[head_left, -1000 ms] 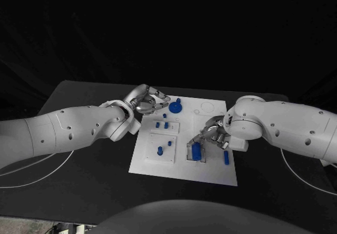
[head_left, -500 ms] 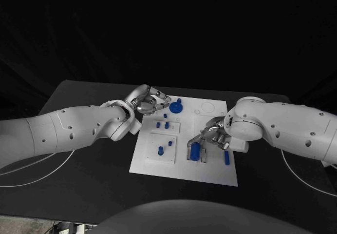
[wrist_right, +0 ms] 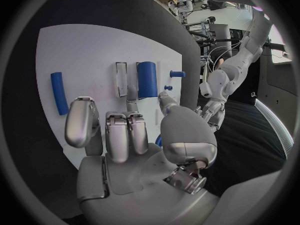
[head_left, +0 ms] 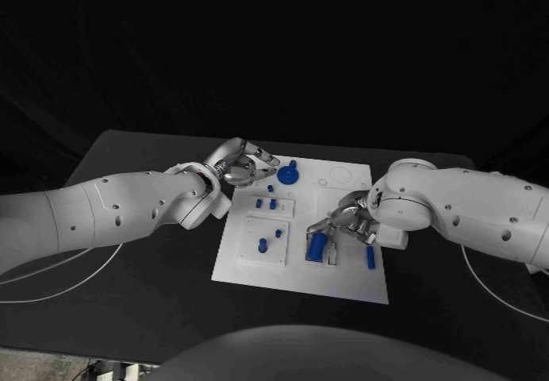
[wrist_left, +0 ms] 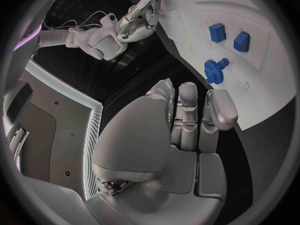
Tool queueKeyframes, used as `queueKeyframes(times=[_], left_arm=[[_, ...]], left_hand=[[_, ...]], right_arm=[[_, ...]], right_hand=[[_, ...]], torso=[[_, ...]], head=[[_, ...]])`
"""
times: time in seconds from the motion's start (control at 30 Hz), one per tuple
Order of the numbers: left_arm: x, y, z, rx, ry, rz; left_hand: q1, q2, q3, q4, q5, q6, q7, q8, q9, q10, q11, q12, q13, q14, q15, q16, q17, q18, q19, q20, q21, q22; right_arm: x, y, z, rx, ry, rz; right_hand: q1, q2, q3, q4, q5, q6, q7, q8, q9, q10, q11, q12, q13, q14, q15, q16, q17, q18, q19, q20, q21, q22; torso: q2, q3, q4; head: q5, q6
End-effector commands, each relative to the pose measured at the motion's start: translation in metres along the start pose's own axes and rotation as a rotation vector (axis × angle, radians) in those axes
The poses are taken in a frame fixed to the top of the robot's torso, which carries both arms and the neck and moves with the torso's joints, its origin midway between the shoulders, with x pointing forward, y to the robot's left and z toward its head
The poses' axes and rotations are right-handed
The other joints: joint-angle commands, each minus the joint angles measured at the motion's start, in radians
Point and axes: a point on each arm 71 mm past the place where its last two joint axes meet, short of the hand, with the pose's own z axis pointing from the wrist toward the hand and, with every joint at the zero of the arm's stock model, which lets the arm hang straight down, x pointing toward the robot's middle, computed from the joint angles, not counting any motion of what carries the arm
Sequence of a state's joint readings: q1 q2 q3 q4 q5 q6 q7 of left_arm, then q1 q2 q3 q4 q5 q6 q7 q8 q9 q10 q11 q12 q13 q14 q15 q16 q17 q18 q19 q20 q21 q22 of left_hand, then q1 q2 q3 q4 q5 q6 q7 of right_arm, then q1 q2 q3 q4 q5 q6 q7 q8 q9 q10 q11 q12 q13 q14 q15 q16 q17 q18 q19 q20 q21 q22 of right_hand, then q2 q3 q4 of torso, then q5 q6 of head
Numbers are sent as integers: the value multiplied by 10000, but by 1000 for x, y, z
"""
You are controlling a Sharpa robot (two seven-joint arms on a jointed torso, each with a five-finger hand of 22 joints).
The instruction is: Assemble the parts on the task board
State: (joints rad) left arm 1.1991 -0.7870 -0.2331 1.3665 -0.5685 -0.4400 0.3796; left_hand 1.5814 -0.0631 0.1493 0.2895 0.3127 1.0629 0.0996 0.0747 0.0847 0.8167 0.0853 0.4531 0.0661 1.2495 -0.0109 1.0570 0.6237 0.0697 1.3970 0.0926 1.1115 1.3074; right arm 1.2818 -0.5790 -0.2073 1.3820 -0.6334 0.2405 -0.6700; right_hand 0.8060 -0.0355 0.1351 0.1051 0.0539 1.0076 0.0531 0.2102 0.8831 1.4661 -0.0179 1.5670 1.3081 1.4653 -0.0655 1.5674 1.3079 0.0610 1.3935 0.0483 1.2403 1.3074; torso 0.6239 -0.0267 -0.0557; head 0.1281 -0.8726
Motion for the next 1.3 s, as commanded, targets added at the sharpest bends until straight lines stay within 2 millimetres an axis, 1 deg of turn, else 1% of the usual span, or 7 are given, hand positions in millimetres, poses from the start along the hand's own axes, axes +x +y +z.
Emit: queueKeyframes(times=[0.03, 0.47, 0.63, 0.9, 1.07, 1.2, 1.3], left_arm=[[2, -1, 0, 44, 183, -40], [1, 0, -1, 8, 181, -13], [1, 0, -2, 63, 161, -11], [-4, 1, -6, 118, 26, 24], [-8, 2, -10, 123, -70, 52], [-11, 3, -12, 121, -111, 64], [-13, 4, -14, 113, -132, 67]], left_hand=[[67, 4, 46, -9, 68, 14, 40, 26, 8, -49, 44, 34, -13, -68, 22, 35, -14, 202, -55, 47, -64, 1418], [82, 6, 55, -8, 83, 12, 41, 26, 8, -54, 47, 35, -13, -77, 24, 30, -29, 205, -60, 49, -79, 1415], [82, 6, 55, -8, 83, 12, 41, 26, 8, -54, 47, 35, -13, -77, 24, 30, -29, 205, -60, 49, -79, 1415], [91, 19, 67, -4, 95, 17, 42, 30, 10, -50, 49, 41, -11, -74, 26, 41, -14, 203, -56, 51, -72, 1418], [103, 26, 76, -5, 105, 19, 43, 31, 11, -47, 48, 45, -10, -75, 27, 43, -14, 202, -55, 52, -70, 1419], [129, 29, 92, -11, 122, 20, 46, 33, 12, -41, 45, 51, -8, -73, 27, 52, -6, 202, -52, 53, -65, 1421], [148, 36, 105, -14, 134, 22, 49, 35, 13, -36, 45, 56, -7, -73, 28, 55, -6, 201, -50, 54, -63, 1423]], right_arm=[[0, -1, 0, -121, -45, 78], [-5, -8, -9, -1365, -869, 1097], [-4, -6, -21, -3292, -2020, 1433], [7, -17, -49, -5858, -4912, 42], [22, -28, -60, -6574, -6102, -1391], [40, -36, -61, -6608, -6551, -2449], [52, -42, -56, -6557, -6689, -2901]], right_hand=[[-63, -216, -239, 98, -34, -26, 85, -50, 3, 1047, 108, 38, 2627, 1055, 56, 34, 2629, 145, 81, 35, 34, 1629], [-123, -619, -1880, 1265, -75, -1134, 301, 144, 600, 1047, 310, 38, 2627, 1055, 216, 34, 2629, 78, 184, 162, 313, 1717], [679, -159, -2157, 1668, -15, -1996, 517, 270, 809, 1047, 487, 38, 2627, 1055, 415, 34, 2629, 8, 258, 304, 640, 1806], [3082, 512, -1552, 624, 2612, -3794, 846, -435, -63, 1047, 669, 38, 2627, 1055, 613, 34, 2629, 21, 58, 515, 689, 1788], [4079, 468, -1228, 103, 3440, -4984, 912, -670, -583, 1047, 726, 38, 2627, 1055, 669, 34, 2629, 89, -241, 589, 484, 1704], [4688, 291, -1007, -236, 4005, -6062, 1036, -334, -486, 1047, 826, 38, 2627, 1055, 747, 34, 2629, 157, -528, 661, 239, 1605], [4981, 242, -796, -377, 4496, -6208, 1092, 314, -198, 1047, 882, 38, 2627, 1055, 810, 34, 2629, 170, -578, 726, 228, 1590]], torso=[[9, 1, 3], [16, 14, 3], [15, 20, 8], [29, 9, -36], [53, -18, -119], [85, -31, -201], [106, -43, -252]], head=[[12, 0], [72, 0], [140, 0], [292, 0], [338, 0], [351, 0], [380, 0]])
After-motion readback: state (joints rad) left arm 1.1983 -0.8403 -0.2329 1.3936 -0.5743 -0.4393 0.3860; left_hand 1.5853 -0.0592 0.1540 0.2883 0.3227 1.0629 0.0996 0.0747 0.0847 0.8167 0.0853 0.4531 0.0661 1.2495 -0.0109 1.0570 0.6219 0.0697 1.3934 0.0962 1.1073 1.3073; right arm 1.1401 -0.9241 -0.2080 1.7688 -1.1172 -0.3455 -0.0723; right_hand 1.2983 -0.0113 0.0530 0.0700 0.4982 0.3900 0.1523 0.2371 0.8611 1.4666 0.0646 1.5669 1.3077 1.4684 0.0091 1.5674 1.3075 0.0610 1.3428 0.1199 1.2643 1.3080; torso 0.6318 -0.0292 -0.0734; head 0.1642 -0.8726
